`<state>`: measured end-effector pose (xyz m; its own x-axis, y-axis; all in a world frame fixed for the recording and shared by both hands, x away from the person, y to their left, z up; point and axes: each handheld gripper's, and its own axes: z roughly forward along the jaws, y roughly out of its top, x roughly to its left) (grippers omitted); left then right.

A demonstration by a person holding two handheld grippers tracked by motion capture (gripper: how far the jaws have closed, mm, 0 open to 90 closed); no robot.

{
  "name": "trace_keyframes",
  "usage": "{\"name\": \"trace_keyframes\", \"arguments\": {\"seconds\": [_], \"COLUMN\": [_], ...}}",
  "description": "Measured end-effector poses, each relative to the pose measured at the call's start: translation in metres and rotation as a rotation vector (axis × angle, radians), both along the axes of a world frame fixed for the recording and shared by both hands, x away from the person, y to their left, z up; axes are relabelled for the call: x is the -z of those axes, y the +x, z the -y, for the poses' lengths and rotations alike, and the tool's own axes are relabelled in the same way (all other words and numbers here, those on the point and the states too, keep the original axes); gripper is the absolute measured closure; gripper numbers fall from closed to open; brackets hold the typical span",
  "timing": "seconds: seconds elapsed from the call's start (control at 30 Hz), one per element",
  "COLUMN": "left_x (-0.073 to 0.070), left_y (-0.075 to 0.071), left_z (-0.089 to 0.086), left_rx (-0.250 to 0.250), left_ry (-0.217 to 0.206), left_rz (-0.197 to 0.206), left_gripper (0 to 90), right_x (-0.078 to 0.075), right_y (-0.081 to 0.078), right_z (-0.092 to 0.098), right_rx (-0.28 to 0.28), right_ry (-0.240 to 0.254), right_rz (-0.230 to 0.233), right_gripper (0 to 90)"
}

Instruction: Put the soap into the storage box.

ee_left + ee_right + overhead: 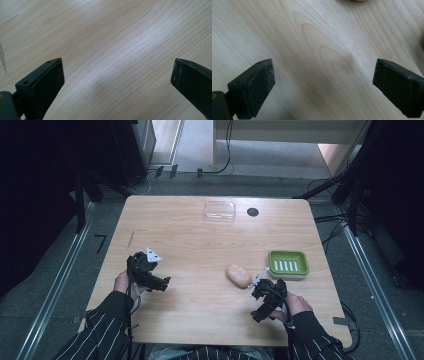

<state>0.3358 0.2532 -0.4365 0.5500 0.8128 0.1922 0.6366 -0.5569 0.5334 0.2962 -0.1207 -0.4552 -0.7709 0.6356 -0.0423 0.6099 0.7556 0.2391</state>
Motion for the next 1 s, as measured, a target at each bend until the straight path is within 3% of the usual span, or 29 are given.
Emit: {"name": "trace_keyframes", "arguments": {"seconds": [0.17,0.5,1.0], "left_x": [-0.001,-0.002,-0.002], "left_y": [0.000,-0.001,-0.004], "left_z": [-0.001,0.002,0.001], "left_rx": [0.001,0.001,-0.013], "left_ry": [-0.006,0.006,0.023], "left_rz": [0.000,0.007,0.011], "left_gripper": [0.0,0.0,0.0], "right_x": [-0.002,-0.008,-0.012], "right_y": [0.000,0.007,0.024], "right_z": [0.002,-0.008,-0.024], "right_rx": [0.016,-0.005,-0.028], "right_ry": [0.007,0.034,0.055], "right_rz": [0.015,0.062,0.068], "right_gripper": [4.3,3.3,2.9]}}
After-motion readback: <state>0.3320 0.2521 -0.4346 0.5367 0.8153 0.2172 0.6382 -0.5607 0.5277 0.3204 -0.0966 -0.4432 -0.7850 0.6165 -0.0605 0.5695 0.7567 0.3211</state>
